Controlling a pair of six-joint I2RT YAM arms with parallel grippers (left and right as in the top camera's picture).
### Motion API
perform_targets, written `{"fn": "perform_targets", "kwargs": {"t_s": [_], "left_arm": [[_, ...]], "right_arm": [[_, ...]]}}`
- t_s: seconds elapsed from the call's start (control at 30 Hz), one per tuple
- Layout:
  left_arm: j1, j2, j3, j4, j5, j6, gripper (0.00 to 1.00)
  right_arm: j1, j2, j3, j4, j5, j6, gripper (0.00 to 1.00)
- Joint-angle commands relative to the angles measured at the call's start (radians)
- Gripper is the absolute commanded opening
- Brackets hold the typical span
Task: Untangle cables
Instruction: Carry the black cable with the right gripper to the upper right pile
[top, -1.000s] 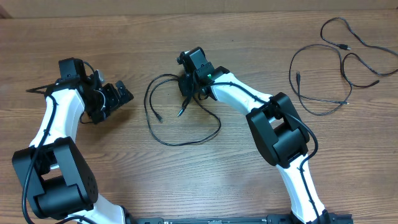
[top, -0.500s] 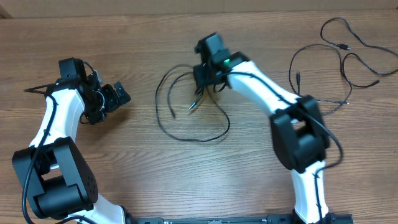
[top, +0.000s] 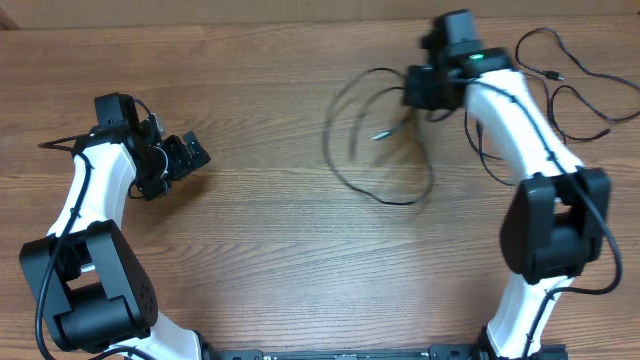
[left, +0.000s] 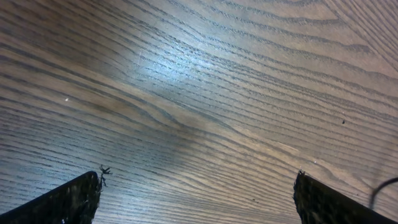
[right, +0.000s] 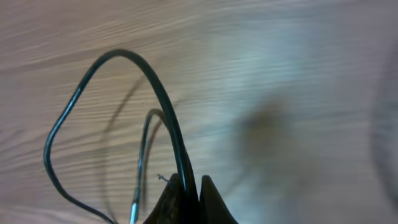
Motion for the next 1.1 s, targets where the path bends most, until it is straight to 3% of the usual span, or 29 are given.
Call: {"fn": "perform_targets", "kwargs": {"t_s": [0.0,0.23,0.47,0.83,0.87,0.9,0.93,1.0,1.07], "left_arm": [[-0.002,-0.01,0.012,-0.002,-0.009,0.012,1.0],[-0.002,-0.01,0.012,-0.002,-0.009,0.012,1.0],[-0.002,-0.01,0.012,-0.002,-0.009,0.012,1.0],[-0.002,-0.01,0.012,-0.002,-0.009,0.012,1.0],[-0.002,-0.01,0.012,-0.002,-0.009,0.012,1.0],[-0.002,-0.01,0.012,-0.002,-0.009,0.012,1.0],[-0.002,-0.01,0.012,-0.002,-0.009,0.012,1.0],[-0.002,-0.01,0.012,-0.002,-0.009,0.012,1.0],[-0.002,-0.01,0.012,-0.002,-0.009,0.012,1.0]], "right_arm": [[-0.103,-0.019,0.008,-0.047,-0.012,-0.007,0.04],[-0.371,-0.02,0.008,-0.121,-0.015,-0.007,0.04],[-0.599,-0.02,0.007,-0.07,-0.145,-0.006,0.04],[-0.811,-0.019,0.006,0.019,-0.147,-0.004,0.04],[-0.822,-0.019,0.006,0.019,-0.147,0.003,0.08],[-0.83,-0.019,0.006,0.019,-0.147,0.005,0.26],[-0.837,-0.019,0.006,0.017,-0.147,0.005,0.51],[-0.841,-0.019,0.005,0.016,-0.147,0.005,0.8],[-0.841,-0.018,0.004,0.016,-0.147,0.005,0.94]]}}
